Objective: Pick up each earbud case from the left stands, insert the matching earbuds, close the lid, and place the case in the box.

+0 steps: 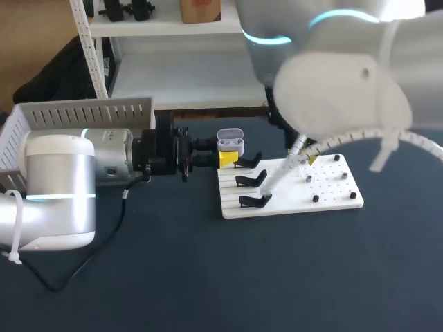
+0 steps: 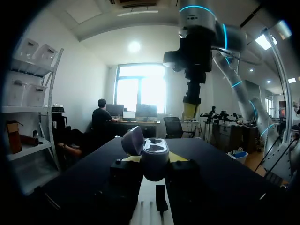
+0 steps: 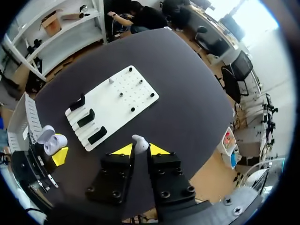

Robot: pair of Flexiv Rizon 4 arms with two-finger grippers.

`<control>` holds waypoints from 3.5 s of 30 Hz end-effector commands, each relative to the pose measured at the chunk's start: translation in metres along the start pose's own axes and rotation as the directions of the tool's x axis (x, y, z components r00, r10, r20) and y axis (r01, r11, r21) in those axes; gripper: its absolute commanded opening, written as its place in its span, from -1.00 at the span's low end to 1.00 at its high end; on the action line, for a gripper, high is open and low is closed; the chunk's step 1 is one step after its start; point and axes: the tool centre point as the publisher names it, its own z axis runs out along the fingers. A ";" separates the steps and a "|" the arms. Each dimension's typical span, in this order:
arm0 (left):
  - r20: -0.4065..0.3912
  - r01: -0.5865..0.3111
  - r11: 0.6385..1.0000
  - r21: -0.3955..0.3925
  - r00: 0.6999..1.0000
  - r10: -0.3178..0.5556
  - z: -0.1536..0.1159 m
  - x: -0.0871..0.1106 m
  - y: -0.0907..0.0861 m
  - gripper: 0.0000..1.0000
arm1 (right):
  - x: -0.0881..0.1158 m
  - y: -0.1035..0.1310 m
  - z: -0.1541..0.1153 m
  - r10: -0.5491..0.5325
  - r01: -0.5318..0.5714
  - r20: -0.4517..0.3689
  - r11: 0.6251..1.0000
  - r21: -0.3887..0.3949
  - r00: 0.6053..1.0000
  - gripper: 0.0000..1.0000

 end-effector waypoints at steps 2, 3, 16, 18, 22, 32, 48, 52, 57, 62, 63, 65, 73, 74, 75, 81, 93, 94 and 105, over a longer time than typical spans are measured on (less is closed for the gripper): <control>0.002 -0.001 1.000 -0.001 1.000 0.001 0.000 0.000 0.000 -1.00 | 0.000 0.003 -0.004 0.062 -0.062 -0.008 0.997 0.038 0.998 -1.00; 0.002 -0.001 1.000 -0.001 1.000 0.001 0.000 0.000 0.000 -1.00 | 0.000 0.003 -0.004 0.062 -0.062 -0.008 0.997 0.038 0.998 -1.00; 0.002 -0.001 1.000 -0.001 1.000 0.001 0.000 0.000 0.000 -1.00 | -0.001 0.017 -0.009 0.271 -0.267 -0.055 0.960 0.079 0.961 -1.00; 0.002 -0.001 1.000 -0.001 1.000 0.001 0.000 0.000 0.000 -1.00 | -0.001 0.026 -0.015 0.362 -0.355 -0.121 0.932 0.074 0.924 -1.00; 0.002 -0.001 1.000 -0.001 1.000 0.001 0.000 0.000 0.000 -1.00 | 0.001 0.041 -0.030 0.469 -0.465 -0.169 0.883 0.064 0.867 -1.00; 0.002 -0.001 1.000 -0.001 1.000 0.001 0.000 0.000 0.000 -1.00 | 0.006 0.071 -0.043 0.511 -0.507 -0.157 0.859 0.070 0.845 -1.00; 0.002 -0.001 1.000 -0.001 1.000 0.001 0.000 0.000 0.000 -1.00 | 0.016 0.112 -0.049 0.261 -0.274 -0.108 0.952 -0.137 0.959 -1.00; 0.002 -0.001 1.000 -0.001 1.000 0.001 0.000 0.000 0.000 -1.00 | 0.017 0.117 -0.049 0.226 -0.235 -0.078 0.962 -0.137 0.971 -1.00; 0.002 -0.001 1.000 -0.001 1.000 0.001 0.000 0.000 0.000 -1.00 | 0.017 0.120 -0.052 0.195 -0.201 -0.057 0.967 -0.154 0.979 -1.00; 0.002 -0.001 1.000 -0.001 1.000 0.001 0.000 0.000 0.000 -1.00 | 0.019 0.124 -0.052 0.182 -0.187 -0.052 0.971 -0.150 0.982 -1.00; 0.002 -0.001 1.000 -0.001 1.000 0.001 0.000 0.000 0.000 -1.00 | 0.021 0.126 -0.051 0.186 -0.190 -0.041 0.973 -0.131 0.982 -1.00; 0.002 -0.001 1.000 -0.001 1.000 0.001 0.000 0.000 0.000 -1.00 | 0.023 0.128 -0.048 0.178 -0.183 -0.047 0.975 -0.124 0.983 -1.00; 0.002 -0.001 1.000 -0.001 1.000 0.001 0.000 0.000 0.000 -1.00 | 0.025 0.127 -0.042 0.168 -0.171 -0.044 0.982 -0.077 0.985 -1.00; 0.002 -0.001 1.000 -0.001 1.000 0.001 0.000 0.000 0.000 -1.00 | 0.025 0.127 -0.041 0.162 -0.165 -0.044 0.984 -0.069 0.986 -1.00; 0.002 -0.001 1.000 -0.001 1.000 0.001 0.000 0.000 0.000 -1.00 | 0.024 0.127 -0.040 0.160 -0.163 -0.042 0.985 -0.061 0.986 -1.00; 0.002 -0.001 1.000 -0.001 1.000 0.001 0.000 0.000 0.000 -1.00 | 0.024 0.133 -0.038 0.129 -0.129 -0.009 0.991 -0.020 0.992 -1.00; 0.002 -0.001 1.000 -0.001 1.000 0.001 0.000 0.000 0.000 -1.00 | 0.024 0.138 -0.035 0.097 -0.097 0.003 0.994 0.043 0.995 -1.00; 0.002 -0.001 1.000 -0.001 1.000 0.001 0.000 0.000 0.000 -1.00 | 0.024 0.138 -0.034 0.097 -0.097 0.003 0.994 0.044 0.995 -1.00; 0.002 -0.001 1.000 -0.001 1.000 0.001 0.000 0.000 0.000 -1.00 | 0.019 0.139 -0.022 0.098 -0.097 -0.006 0.993 0.065 0.995 -1.00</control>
